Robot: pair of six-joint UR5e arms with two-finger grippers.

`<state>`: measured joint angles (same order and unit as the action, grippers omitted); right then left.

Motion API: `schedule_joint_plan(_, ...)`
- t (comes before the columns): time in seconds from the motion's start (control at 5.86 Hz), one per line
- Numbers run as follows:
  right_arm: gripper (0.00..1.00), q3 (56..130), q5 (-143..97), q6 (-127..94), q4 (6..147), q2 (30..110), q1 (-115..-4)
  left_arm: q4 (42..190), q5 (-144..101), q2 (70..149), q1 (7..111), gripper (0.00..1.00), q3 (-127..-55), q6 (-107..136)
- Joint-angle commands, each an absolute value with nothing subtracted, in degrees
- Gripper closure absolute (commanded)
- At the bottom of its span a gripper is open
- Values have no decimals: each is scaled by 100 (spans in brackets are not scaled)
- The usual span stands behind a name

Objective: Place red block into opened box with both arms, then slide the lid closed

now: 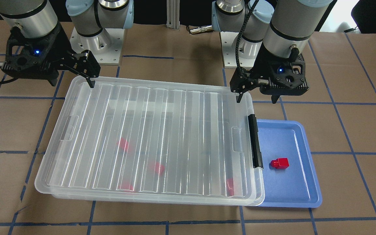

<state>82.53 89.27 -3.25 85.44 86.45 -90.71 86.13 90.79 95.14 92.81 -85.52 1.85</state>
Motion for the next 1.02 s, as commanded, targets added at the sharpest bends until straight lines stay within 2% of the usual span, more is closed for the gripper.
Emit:
schedule_joint_plan(0.0, 0, 8253, 8938, -325, 8534, 8648, -9070, 8613, 9079, 9501, 9281, 2, -8543, 185)
schedule_joint_plan(0.85, 0, 8349, 8939, 341, 8675, 8517, -8572, 8613, 9079, 9492, 9281, 2, -8552, 185)
